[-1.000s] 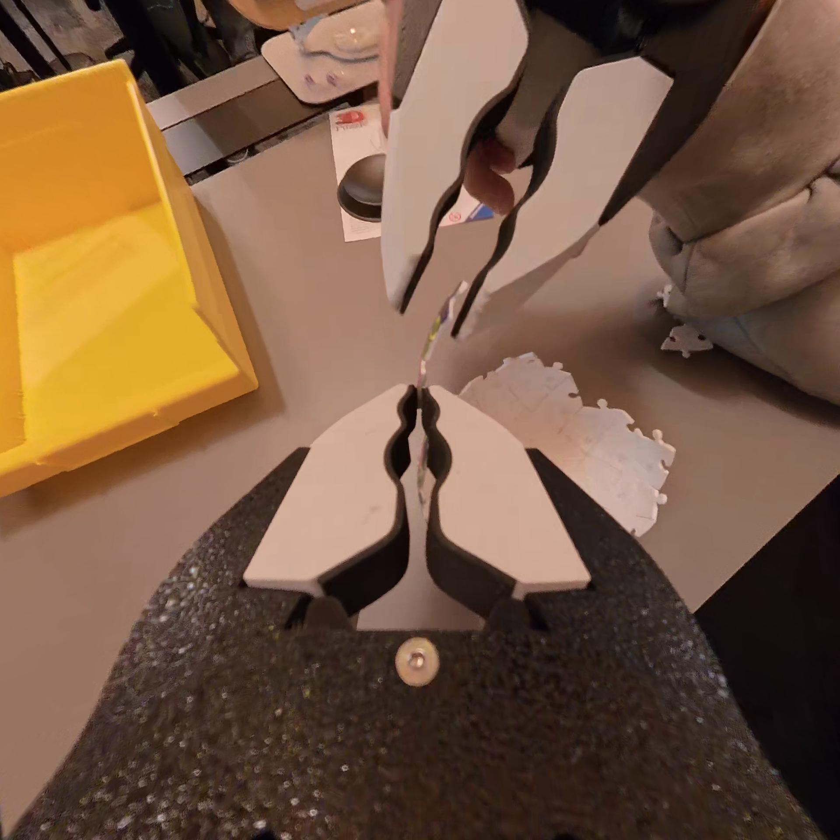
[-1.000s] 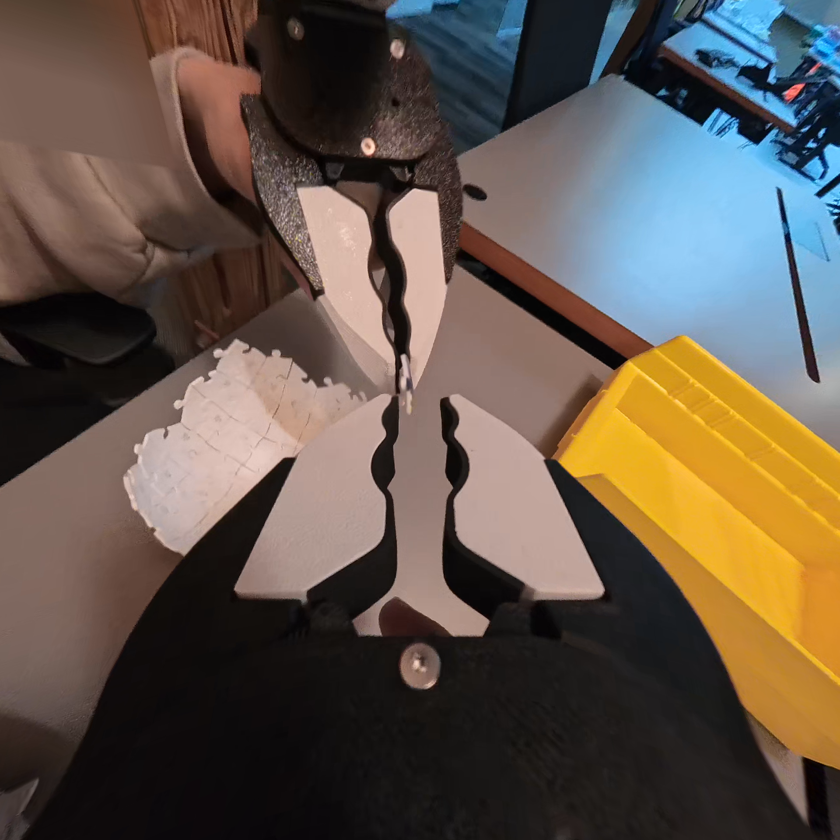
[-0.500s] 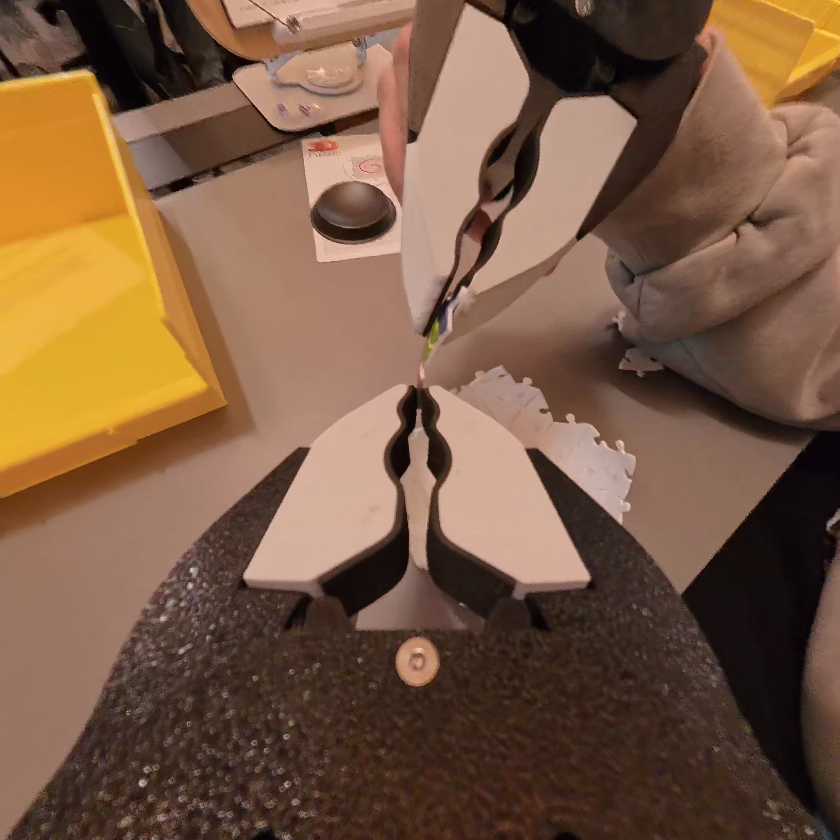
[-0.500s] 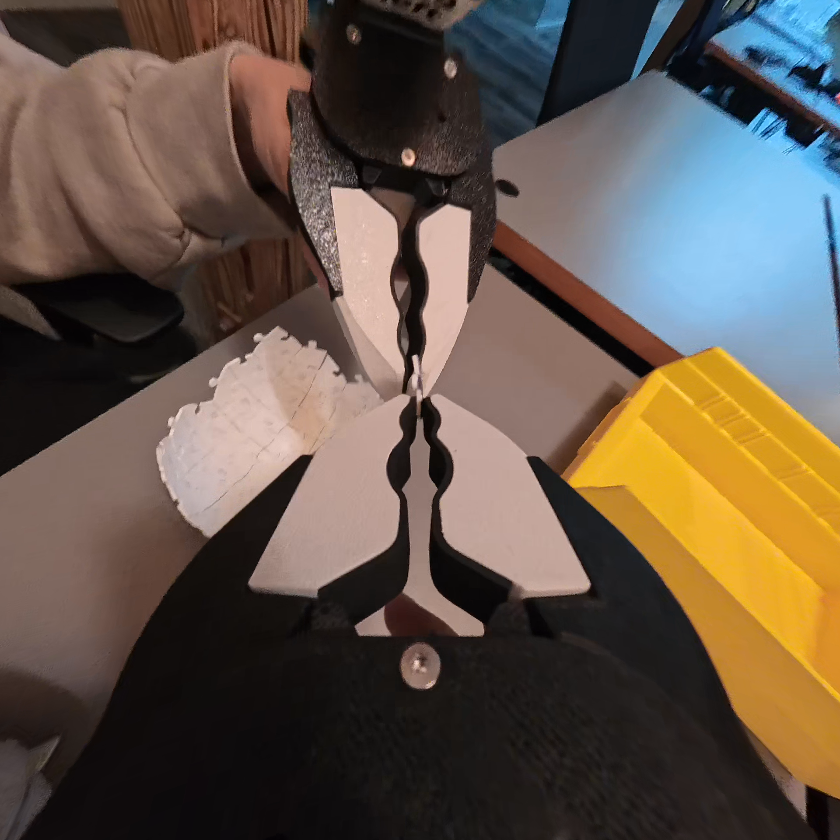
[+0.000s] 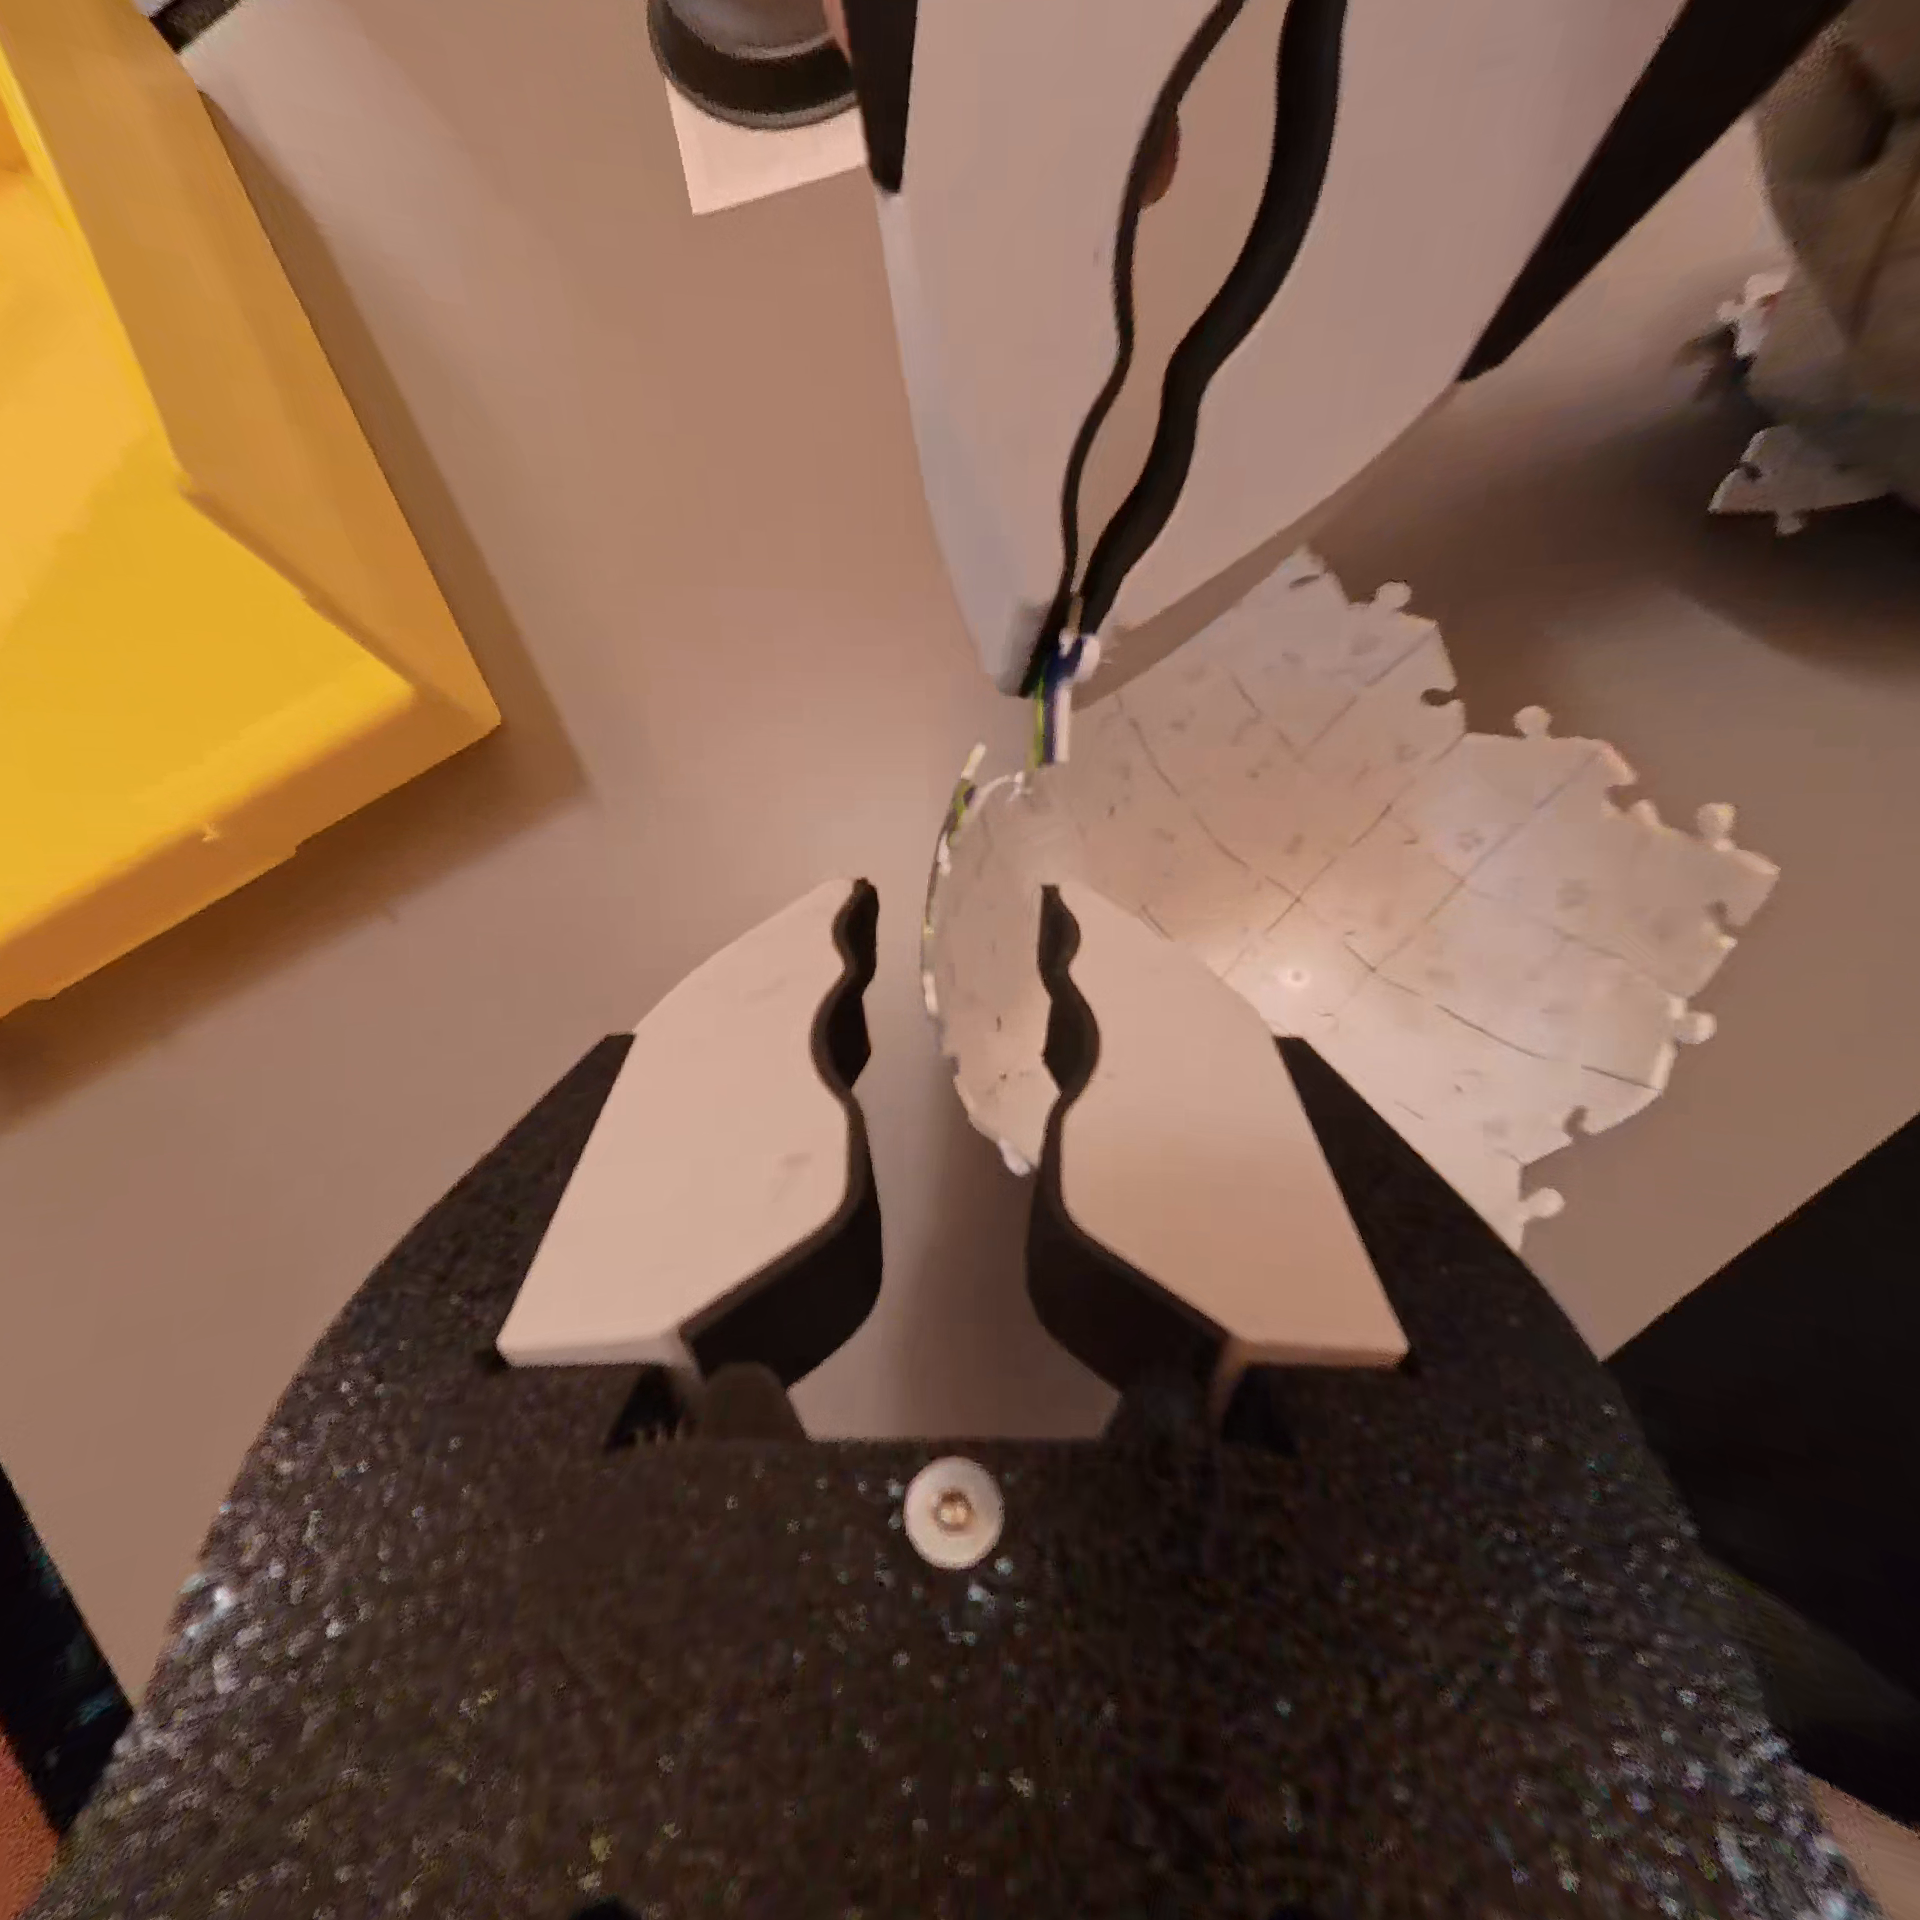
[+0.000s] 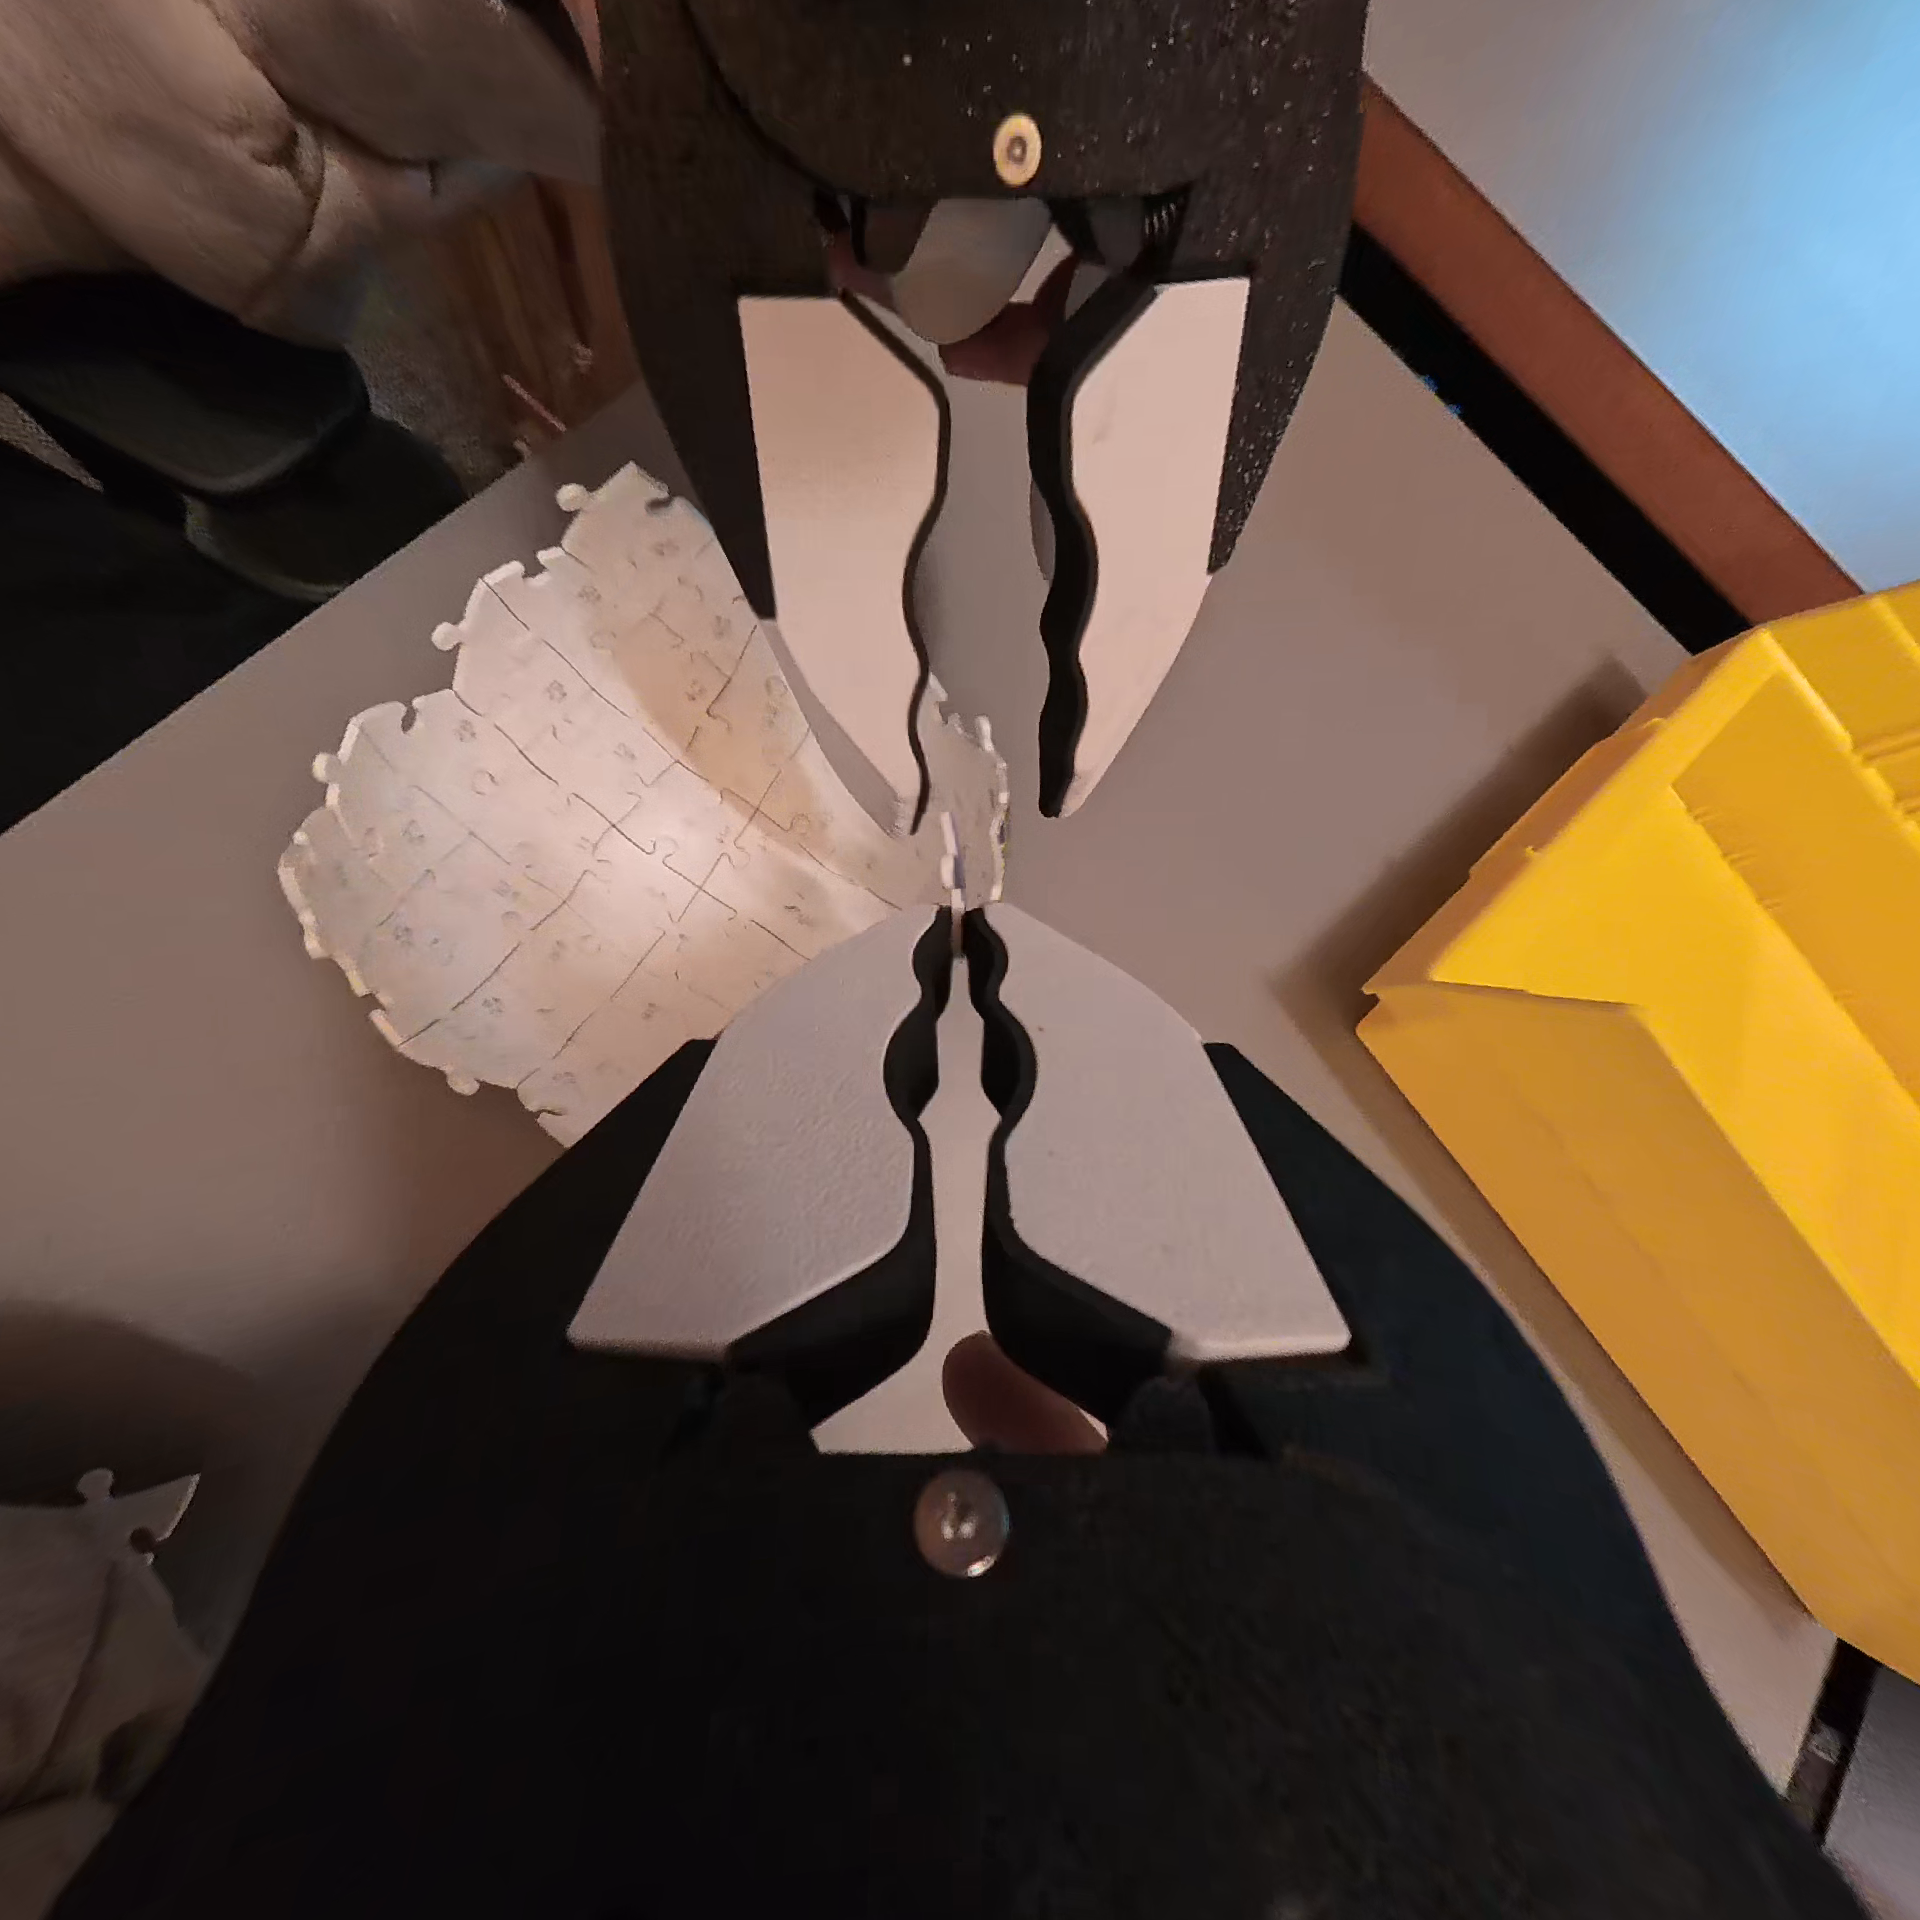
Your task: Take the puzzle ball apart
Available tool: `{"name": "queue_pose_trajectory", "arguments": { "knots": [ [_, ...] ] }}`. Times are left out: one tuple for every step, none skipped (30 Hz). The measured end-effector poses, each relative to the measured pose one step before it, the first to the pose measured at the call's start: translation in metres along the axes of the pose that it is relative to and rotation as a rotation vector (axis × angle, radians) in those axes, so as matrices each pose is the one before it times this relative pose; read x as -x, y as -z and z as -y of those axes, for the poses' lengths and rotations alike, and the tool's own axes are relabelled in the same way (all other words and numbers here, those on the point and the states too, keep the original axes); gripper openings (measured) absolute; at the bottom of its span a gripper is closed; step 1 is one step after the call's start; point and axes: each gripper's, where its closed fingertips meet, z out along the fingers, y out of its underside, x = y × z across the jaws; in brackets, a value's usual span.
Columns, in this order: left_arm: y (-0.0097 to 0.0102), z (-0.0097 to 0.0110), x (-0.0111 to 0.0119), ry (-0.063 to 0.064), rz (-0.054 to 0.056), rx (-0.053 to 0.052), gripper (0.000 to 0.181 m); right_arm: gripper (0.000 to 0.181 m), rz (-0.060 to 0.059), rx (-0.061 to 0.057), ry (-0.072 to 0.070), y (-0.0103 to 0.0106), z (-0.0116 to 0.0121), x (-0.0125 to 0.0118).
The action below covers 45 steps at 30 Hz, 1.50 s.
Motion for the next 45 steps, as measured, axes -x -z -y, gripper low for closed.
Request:
{"name": "queue_pose_trajectory", "arguments": {
  "knots": [
    [-0.00268,-0.00066,0.00147,-0.0018,0.0056,0.0053,0.029,0.002,-0.0038,0.0131,0.0002,-0.0011,-0.00191,-0.00093],
    [-0.00247,0.00033,0.00066,0.0007,-0.0001,-0.002,0.027,0.002,-0.003,0.0174,-0.0003,-0.00109,-0.00235,-0.0006],
    [-0.00231,0.00044,0.0,0.0017,-0.0048,-0.0019,0.025,0.002,-0.0019,0.0207,0.0004,-0.00104,-0.00279,-0.00041],
    [-0.00225,0.0006,0.00037,-0.0031,-0.003,-0.0028,0.024,0.002,-0.0034,0.0216,0.0013,-0.00105,-0.00317,-0.00046],
    [-0.00211,0.00051,0.00073,-0.0057,0.0007,-0.0039,0.022,0.002,-0.0008,0.0193,-0.0001,-0.00095,-0.00292,-0.00022],
    [-0.0019,-0.0005,0.00055,-0.0047,-0.0007,0.0021,0.02,0.002,0.0036,0.0143,-0.0005,-0.00074,-0.00225,0.00054],
    [-0.00151,-0.00123,0.00033,-0.0044,-0.0025,0.0083,0.02,0.002,-0.0044,0.008,-0.0005,-0.00044,-0.00133,-0.00078],
    [-0.00093,-0.00124,0.00019,-0.0062,-0.0015,0.0084,0.02,0.003,-0.0137,0.0023,-0.0007,-0.00018,-0.00024,-0.00233],
    [-0.00069,-0.00026,0.0005,-0.0071,0.0012,0.0009,0.019,0.002,-0.0086,-0.0032,-0.0032,0.00004,0.00077,-0.00165],
    [-0.00056,0.00037,-0.00016,-0.0047,-0.0038,-0.0037,0.018,0.002,-0.0046,-0.007,-0.0005,-0.00022,0.00142,-0.00092],
    [-0.00063,0.00079,-0.00094,-0.0011,-0.0102,-0.0048,0.018,0.002,-0.0049,-0.0078,0.0012,-0.00009,0.00158,-0.00081],
    [-0.00046,0.00068,-0.00097,-0.0002,-0.0114,-0.004,0.017,0.002,-0.005,-0.0035,0.0007,-0.00007,0.00092,-0.00066],
    [-0.00037,0.00066,-0.00017,-0.0015,-0.0057,-0.0026,0.017,0.002,-0.0062,0.0,0.0027,-0.00001,0.00042,-0.00086],
    [-0.00019,0.00034,0.0006,-0.0008,-0.0008,-0.0006,0.017,0.002,-0.0066,-0.0018,0.0041,0.00008,0.00058,-0.00091],
    [-0.00021,0.00027,0.00084,0.006,0.0007,-0.0003,0.016,0.002,-0.0033,-0.0036,0.0022,-0.00005,0.00083,-0.00035],
    [-0.00014,0.00063,0.00071,0.0133,-0.0017,-0.0014,0.015,0.002,0.0002,-0.002,0.0002,-0.00037,0.00054,-0.00001],
    [0.0002,0.00118,0.0002,0.0164,-0.0055,-0.0053,0.015,0.002,0.0014,0.0031,0.0005,-0.00055,-0.00038,0.00027],
    [0.00057,0.00064,-0.00092,0.0125,-0.0114,-0.0044,0.016,0.003,0.0006,0.0072,0.0009,-0.00061,-0.00112,0.00016],
    [0.00121,-0.00042,-0.00084,0.0066,-0.0076,0.0002,0.017,0.003,0.0008,0.0064,-0.0005,-0.00044,-0.00131,-0.00007],
    [0.00158,-0.00092,0.00062,0.0038,0.0056,0.0019,0.019,0.003,0.0029,0.0025,-0.0013,-0.00038,-0.00089,0.00028],
    [0.00194,-0.00122,0.00095,0.0029,0.0078,0.0022,0.022,0.003,0.0015,-0.0007,-0.0008,0.00004,-0.00027,0.00008],
    [0.00188,-0.00117,0.00005,0.0047,0.0015,0.0024,0.022,0.003,-0.0005,-0.0004,-0.0024,0.00011,-0.00015,-0.00029],
    [0.00169,-0.00121,-0.00011,0.007,-0.0011,0.0047,0.022,0.002,0.0024,-0.0002,-0.0037,0.00016,-0.00003,0.00021],
    [0.00138,-0.00124,0.00084,0.0063,0.0061,0.0071,0.022,0.002,0.0068,-0.0006,-0.0022,-0.00015,-0.00012,0.00105],
    [0.00106,-0.00154,0.00159,0.004,0.011,0.0089,0.021,0.002,0.0081,0.0021,0.0021,-0.00028,-0.00047,0.00145],
    [0.00107,-0.0013,0.00036,0.0009,0.0033,0.0065,0.021,0.002,0.0055,0.0051,0.0035,-0.00055,-0.00084,0.00119],
    [0.00118,-0.00057,-0.00004,-0.0006,0.0002,0.0004,0.022,0.002,0.0045,0.0072,0.0008,-0.00056,-0.00107,0.00086],
    [0.0015,-0.00019,0.00003,-0.0049,0.0005,-0.0025,0.023,0.002,0.006,0.005,-0.0018,-0.00054,-0.00064,0.00095],
    [0.00204,-0.00038,-0.00003,-0.0115,0.0019,-0.0013,0.022,0.002,0.0062,0.0002,-0.001,-0.00034,-0.00002,0.00097],
    [0.00204,-0.00073,0.00025,-0.0123,0.0054,0.0004,0.023,0.002,0.0031,0.0004,0.0008,-0.00025,-0.00015,0.00047],
    [0.00204,-0.00091,0.00001,-0.0111,0.0042,0.0015,0.023,0.002,0.004,0.0016,0.0007,-0.0002,-0.00017,0.00077],
    [0.00192,-0.00089,-0.00023,-0.0091,0.0021,0.0004,0.024,0.002,0.0006,0.0021,-0.0005,-0.00005,-0.00031,0.00021],
    [0.00182,-0.00077,-0.00054,-0.0074,0.0002,0.0007,0.024,0.002,0.0032,0.0039,-0.0011,0.00004,-0.00068,0.00057],
    [0.00138,-0.00053,0.00005,-0.0056,0.0027,-0.0005,0.025,0.002,0.0033,0.0026,0.0,-0.00013,-0.00051,0.00065],
    [0.00088,0.0,0.00039,-0.0034,0.0046,-0.0024,0.026,0.003,0.0005,0.0006,0.0006,0.00001,-0.00016,0.00013],
    [0.00039,0.00043,0.00037,-0.001,0.0026,-0.0026,0.029,0.002,0.001,0.0018,-0.0013,-0.00004,-0.00039,0.00014],
    [-0.0003,0.00049,-0.00024,-0.0011,-0.0015,-0.0022,0.029,0.002,-0.0004,0.0035,-0.0008,-0.00011,-0.0007,-0.00012],
    [-0.00092,0.0004,-0.00089,-0.0007,-0.0066,-0.0002,0.026,0.003,0.0003,0.0034,-0.002,-0.00011,-0.00085,0.00011],
    [-0.00154,-0.00032,-0.00088,0.0006,-0.0054,0.0054,0.022,0.002,0.004,0.0042,-0.0039,-0.00011,-0.00102,0.00038],
    [-0.00174,-0.00127,-0.00012,0.0012,-0.0003,0.0115,0.022,0.002,0.0024,0.0049,-0.0013,0.00003,-0.00112,0.00029],
    [-0.00163,-0.00121,-0.00002,0.0015,0.0,0.011,0.022,0.002,0.0015,0.0042,0.001,-0.00001,-0.00109,0.00033],
    [-0.00154,-0.00067,-0.00063,0.0035,-0.0059,0.0056,0.021,0.002,0.0029,0.0031,-0.0023,0.0001,-0.0008,0.00047],
    [-0.00157,-0.00042,-0.00078,0.005,-0.0085,0.0035,0.02,0.002,0.0025,0.003,-0.0032,0.00017,-0.00078,0.00032],
    [-0.00127,-0.00006,-0.00052,0.0022,-0.0072,0.0017,0.017,0.002,-0.0013,0.0028,-0.0009,0.00019,-0.00078,-0.00025],
    [-0.00133,0.00049,-0.00016,0.0003,-0.004,-0.0018,0.012,0.002,0.0012,0.0027,-0.0021,0.00055,-0.00079,0.00008]
  ]
}}
